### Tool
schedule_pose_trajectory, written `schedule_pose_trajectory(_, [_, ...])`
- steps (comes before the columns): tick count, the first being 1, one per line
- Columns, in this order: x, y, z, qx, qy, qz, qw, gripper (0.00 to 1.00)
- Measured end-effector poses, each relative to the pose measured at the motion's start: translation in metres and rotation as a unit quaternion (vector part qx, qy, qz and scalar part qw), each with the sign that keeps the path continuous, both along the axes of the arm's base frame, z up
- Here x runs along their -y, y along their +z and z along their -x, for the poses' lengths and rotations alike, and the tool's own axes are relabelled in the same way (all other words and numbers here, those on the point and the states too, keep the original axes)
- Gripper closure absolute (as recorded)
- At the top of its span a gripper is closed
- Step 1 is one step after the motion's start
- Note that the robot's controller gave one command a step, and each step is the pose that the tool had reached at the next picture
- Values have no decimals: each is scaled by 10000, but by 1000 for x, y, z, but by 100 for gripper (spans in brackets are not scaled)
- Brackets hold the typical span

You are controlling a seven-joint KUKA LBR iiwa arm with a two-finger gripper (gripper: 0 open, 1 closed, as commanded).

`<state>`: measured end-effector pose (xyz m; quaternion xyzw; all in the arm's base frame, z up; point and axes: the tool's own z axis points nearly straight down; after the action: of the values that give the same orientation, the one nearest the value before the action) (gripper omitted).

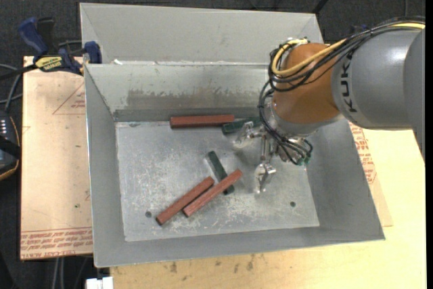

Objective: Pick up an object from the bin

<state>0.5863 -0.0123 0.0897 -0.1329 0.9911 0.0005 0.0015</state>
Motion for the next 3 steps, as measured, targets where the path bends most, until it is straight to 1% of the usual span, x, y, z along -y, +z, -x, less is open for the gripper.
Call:
schedule_pose_trajectory(1, [-41, -10, 1, 80, -569, -7, 9983, 100])
schedule_pose_trajectory(2, [-41, -10, 1, 81, -568, -7, 9984, 100])
schedule_pose_trajectory(3, [-42, 32, 7, -32, -556, 3, 9984, 100])
